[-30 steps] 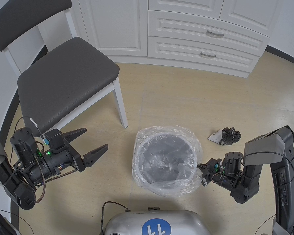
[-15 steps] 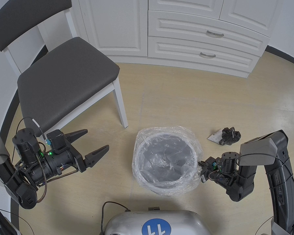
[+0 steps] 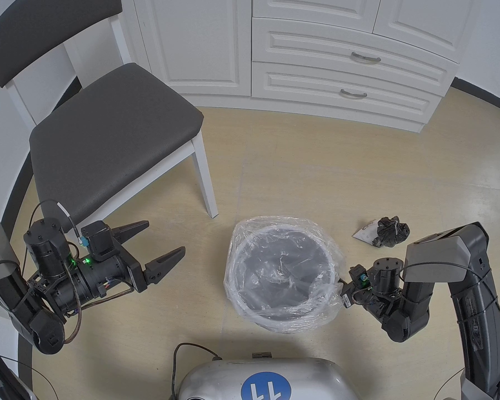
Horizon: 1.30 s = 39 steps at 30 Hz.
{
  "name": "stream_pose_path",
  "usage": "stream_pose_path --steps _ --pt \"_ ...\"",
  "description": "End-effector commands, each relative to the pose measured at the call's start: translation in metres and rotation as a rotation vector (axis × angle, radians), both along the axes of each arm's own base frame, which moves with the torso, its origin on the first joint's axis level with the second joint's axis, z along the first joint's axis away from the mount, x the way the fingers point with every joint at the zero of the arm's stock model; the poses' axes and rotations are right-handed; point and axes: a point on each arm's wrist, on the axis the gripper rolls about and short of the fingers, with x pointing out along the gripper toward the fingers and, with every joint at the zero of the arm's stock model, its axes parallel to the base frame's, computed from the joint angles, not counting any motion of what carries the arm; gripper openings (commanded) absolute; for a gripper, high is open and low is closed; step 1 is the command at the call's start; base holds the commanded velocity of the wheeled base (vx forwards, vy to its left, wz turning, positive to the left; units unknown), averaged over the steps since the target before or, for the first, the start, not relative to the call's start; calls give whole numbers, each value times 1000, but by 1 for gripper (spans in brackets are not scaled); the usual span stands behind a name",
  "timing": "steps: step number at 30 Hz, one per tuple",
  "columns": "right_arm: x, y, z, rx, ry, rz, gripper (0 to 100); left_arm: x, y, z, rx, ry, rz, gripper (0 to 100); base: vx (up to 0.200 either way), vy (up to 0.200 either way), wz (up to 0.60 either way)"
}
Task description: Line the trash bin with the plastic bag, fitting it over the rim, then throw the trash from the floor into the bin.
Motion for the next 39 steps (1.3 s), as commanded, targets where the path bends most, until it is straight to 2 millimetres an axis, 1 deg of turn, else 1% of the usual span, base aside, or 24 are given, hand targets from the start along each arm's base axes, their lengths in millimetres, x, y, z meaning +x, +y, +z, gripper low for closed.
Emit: stream_pose_path --steps 1,2,3,4,5,6,7,8,9,11,12,14,15,18,19,20,24,25,26,28,30,32,35,39 --pt "-5 3 17 11 -30 14 100 0 0 -1 1 3 0 100 0 0 0" --pt "-7 3 21 12 -33 14 100 0 0 -1 1 3 0 100 0 0 0" --pt "-14 2 35 17 -43 25 100 0 0 0 0 1 0 100 0 0 0" --pt "-14 2 35 17 -43 25 100 0 0 0 0 1 0 100 0 0 0" --pt "-24 -1 54 27 -55 47 100 0 0 0 0 1 0 100 0 0 0" --pt "-24 -1 54 27 -55 47 100 0 0 0 0 1 0 100 0 0 0" --pt "-36 -5 74 31 -72 84 100 0 0 0 0 1 2 100 0 0 0" --pt "-41 -8 84 29 -86 97 100 0 0 0 0 1 2 100 0 0 0" --pt "-42 -8 85 27 -87 99 100 0 0 0 0 1 2 100 0 0 0" --pt "-56 -16 108 26 -121 106 100 -1 1 1 -1 -3 3 100 0 0 0" --pt "-58 -16 110 27 -124 106 100 -1 1 1 -1 -3 5 100 0 0 0" --pt "-65 -18 123 24 -120 97 100 -2 2 2 -3 -7 5 100 0 0 0" --pt "-65 -18 123 24 -120 97 100 -2 2 2 -3 -7 5 100 0 0 0" --pt "-63 -18 139 1 -90 52 100 -2 3 4 -5 -14 6 100 0 0 0" --pt "-63 -18 139 1 -90 52 100 -2 3 4 -5 -14 6 100 0 0 0" --pt "-61 -17 152 -10 -92 23 100 -3 2 4 -4 -11 3 100 0 0 0" --pt "-59 -16 153 -21 -51 27 100 -4 2 5 -5 -16 3 100 0 0 0" --pt "-53 -13 140 -30 -6 30 100 -4 3 5 -5 -16 3 100 0 0 0" --pt "-51 -13 134 -33 2 29 100 -4 3 6 -8 -21 5 100 0 0 0" --pt "-49 -12 136 -26 -24 30 100 -4 4 8 -11 -27 8 100 0 0 0" --pt "-48 -2 153 2 -103 54 100 -4 10 14 -19 -49 28 100 0 0 0" --pt "-53 17 170 22 -143 106 100 -4 12 16 -22 -56 22 100 0 0 0" --pt "-59 47 186 33 -115 161 100 -7 13 16 -21 -52 -13 100 0 0 0" --pt "-67 94 199 32 -48 125 100 -6 16 15 -19 -51 -6 100 0 0 0"
